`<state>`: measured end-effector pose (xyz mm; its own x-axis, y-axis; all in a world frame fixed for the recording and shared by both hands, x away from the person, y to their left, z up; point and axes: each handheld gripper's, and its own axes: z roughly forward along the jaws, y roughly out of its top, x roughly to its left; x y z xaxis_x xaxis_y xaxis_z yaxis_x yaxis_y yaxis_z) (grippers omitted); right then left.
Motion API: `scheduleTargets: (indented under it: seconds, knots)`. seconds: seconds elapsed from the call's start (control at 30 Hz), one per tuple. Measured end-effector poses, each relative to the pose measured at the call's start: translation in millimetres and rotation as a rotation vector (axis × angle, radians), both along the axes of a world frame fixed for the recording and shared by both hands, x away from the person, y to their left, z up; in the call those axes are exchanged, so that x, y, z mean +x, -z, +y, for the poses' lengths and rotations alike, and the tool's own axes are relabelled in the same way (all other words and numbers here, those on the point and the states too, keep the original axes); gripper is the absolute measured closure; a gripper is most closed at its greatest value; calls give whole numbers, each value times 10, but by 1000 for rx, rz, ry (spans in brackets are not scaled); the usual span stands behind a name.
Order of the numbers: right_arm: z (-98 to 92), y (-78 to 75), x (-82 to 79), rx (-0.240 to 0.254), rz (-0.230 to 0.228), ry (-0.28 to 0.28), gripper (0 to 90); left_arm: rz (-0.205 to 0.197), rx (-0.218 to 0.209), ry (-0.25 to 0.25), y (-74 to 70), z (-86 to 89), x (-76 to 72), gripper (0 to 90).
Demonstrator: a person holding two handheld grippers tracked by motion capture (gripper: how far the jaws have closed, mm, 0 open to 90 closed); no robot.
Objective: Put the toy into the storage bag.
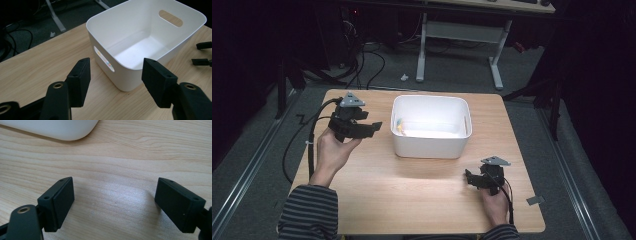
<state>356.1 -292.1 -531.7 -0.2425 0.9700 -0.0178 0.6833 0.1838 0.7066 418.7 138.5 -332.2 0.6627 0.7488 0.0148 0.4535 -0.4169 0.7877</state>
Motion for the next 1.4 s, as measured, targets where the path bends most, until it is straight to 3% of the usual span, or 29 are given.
scheduleTargets:
  seconds: [0.47,0.67,1.13,1.27,1.4]
  knots:
    - [0,0,0,0,0,0,159,-9,35,-9,147,77,-108,398]
    - [0,0,0,0,0,0,159,-4,31,-16,190,131,-134,395]
    - [0,0,0,0,0,0,159,4,5,-31,354,239,-241,390]
    - [0,0,0,0,0,0,159,24,-41,-17,404,265,-262,389]
    - [0,0,0,0,0,0,159,25,-40,-20,441,270,-281,389]
